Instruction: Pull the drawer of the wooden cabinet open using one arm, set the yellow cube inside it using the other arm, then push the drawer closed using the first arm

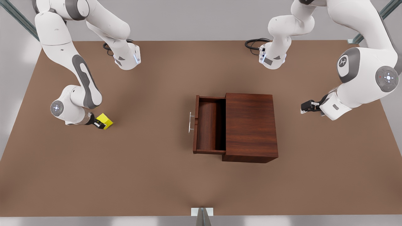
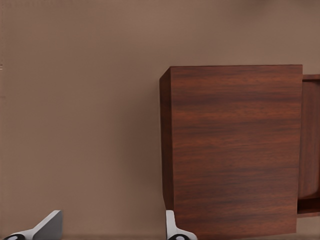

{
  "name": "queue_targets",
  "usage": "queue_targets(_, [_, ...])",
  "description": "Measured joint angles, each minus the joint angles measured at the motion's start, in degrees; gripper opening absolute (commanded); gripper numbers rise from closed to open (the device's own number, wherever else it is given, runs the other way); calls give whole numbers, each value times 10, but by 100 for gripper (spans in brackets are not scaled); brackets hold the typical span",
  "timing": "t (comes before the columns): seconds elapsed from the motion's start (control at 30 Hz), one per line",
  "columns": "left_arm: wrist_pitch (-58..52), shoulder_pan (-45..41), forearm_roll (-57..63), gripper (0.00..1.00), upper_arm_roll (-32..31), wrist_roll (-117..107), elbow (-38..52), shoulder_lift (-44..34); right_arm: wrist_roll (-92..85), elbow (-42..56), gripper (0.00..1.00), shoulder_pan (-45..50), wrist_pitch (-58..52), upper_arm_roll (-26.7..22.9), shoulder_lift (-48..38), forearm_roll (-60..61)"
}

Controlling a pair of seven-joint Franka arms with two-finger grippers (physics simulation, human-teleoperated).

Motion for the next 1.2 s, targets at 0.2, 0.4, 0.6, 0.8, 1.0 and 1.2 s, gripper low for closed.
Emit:
queue_targets(0.2, [1, -1, 0, 100, 0, 2, 1, 0, 8, 107, 53, 5, -78, 32, -31, 1])
queue_targets(0.4, [1, -2, 0, 100, -1, 4, 1, 0, 48, 237, 53, 4, -196, 90, -29, 1])
queue_targets(0.6, [-1, -1, 0, 100, -3, 5, 0, -2, 131, 316, 53, 4, -277, 171, -25, 0])
queue_targets(0.8, [-3, -5, 0, 100, -3, 5, -1, -2, 263, 385, 53, 97, -314, 201, 1, -4])
queue_targets(1.0, [-4, -4, 0, 100, -3, 6, -1, -2, 427, 448, 53, 209, -324, 202, 37, -16])
queue_targets(1.2, [-3, -8, 3, 100, -4, 5, 0, -2, 612, 574, 54, 326, -324, 199, 130, -72])
